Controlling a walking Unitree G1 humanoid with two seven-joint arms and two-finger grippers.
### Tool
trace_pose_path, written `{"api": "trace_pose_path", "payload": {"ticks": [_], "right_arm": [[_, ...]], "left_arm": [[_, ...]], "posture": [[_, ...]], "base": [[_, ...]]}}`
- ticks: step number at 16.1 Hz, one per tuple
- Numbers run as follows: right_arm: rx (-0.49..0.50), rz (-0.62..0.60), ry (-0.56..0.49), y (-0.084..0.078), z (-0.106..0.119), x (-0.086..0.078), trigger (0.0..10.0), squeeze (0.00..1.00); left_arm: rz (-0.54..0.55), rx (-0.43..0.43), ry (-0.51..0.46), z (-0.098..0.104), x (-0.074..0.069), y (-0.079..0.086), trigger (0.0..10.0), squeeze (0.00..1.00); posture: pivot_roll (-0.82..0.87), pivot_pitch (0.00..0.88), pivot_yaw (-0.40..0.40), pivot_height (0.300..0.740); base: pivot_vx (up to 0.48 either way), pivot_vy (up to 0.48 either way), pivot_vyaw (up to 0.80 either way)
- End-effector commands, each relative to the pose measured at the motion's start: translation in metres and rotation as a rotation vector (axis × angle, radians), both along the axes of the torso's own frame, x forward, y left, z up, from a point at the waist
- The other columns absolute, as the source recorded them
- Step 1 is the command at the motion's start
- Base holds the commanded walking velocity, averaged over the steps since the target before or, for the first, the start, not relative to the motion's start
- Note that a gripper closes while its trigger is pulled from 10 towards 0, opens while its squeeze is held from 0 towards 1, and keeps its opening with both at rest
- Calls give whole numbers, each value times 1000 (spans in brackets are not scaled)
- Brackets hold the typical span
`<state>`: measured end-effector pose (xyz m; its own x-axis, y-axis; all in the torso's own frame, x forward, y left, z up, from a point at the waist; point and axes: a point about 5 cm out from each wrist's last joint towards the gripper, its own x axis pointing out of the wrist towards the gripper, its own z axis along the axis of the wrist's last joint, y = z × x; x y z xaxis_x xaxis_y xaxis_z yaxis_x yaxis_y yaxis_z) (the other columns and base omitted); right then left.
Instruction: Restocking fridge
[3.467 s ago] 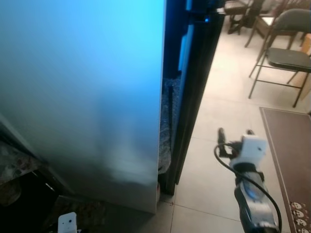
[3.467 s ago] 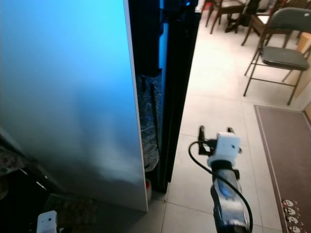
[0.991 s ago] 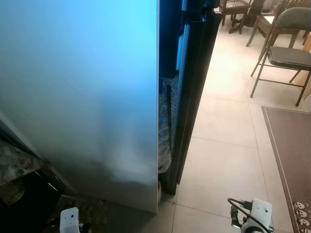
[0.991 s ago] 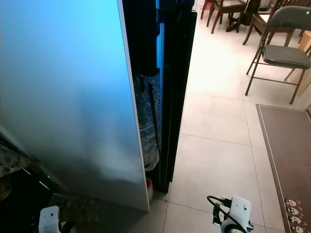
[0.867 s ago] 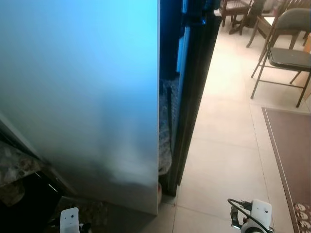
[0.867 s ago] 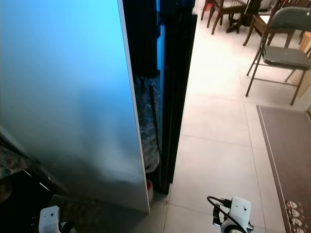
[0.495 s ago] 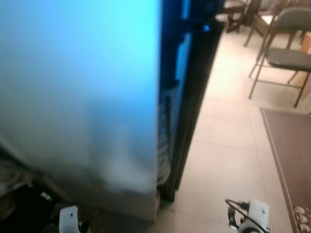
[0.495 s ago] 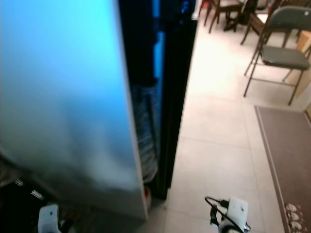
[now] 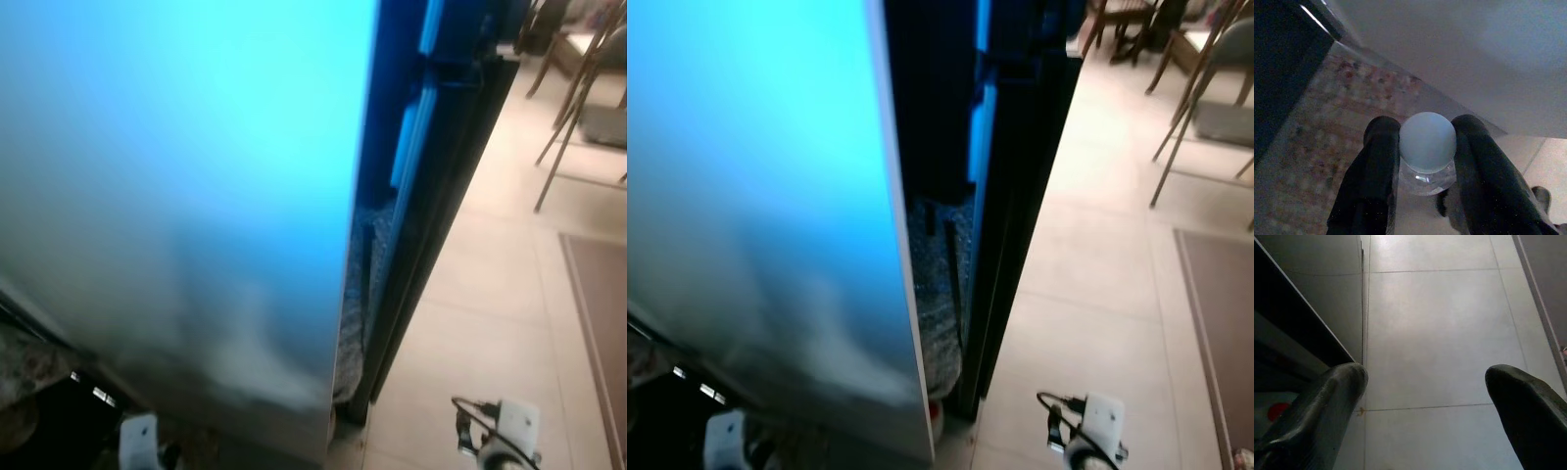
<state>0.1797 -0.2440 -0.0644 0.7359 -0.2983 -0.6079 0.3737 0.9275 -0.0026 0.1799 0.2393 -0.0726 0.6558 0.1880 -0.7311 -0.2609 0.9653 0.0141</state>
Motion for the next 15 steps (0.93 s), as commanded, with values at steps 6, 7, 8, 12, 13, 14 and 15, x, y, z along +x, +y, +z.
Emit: {"api": "trace_pose_path", "payload": {"ticks": [6,7,8,12,13,14,15], "right_arm": [[-168,119,-313,10,35,23,10000,0],[-199,129,-395,11,50,35,10000,0],[-214,140,-428,13,56,39,10000,0],[-277,210,-588,26,88,53,10000,0],[-278,244,-604,31,93,55,10000,0],[-259,306,-623,40,98,58,10000,0],[-260,360,-643,46,103,59,10000,0]], "left_arm": [[-7,12,33,-3,-7,3,10000,0],[-9,17,30,-2,-6,4,10000,0],[-10,18,29,-2,-5,4,10000,0],[-16,22,29,-2,-6,3,10000,0],[-14,21,27,-2,-6,3,10000,0],[-11,21,26,-2,-6,3,10000,0],[-8,21,25,-2,-6,3,10000,0]], "posture": [[-91,0,49,740],[-101,0,52,740],[-101,0,52,740],[-103,0,51,740],[-98,0,46,740],[-96,0,41,740],[-96,0,41,740]], "base": [[0,0,0],[0,0,0],[0,0,0],[0,0,0],[0,0,0],[0,0,0],[0,0,0]]}}
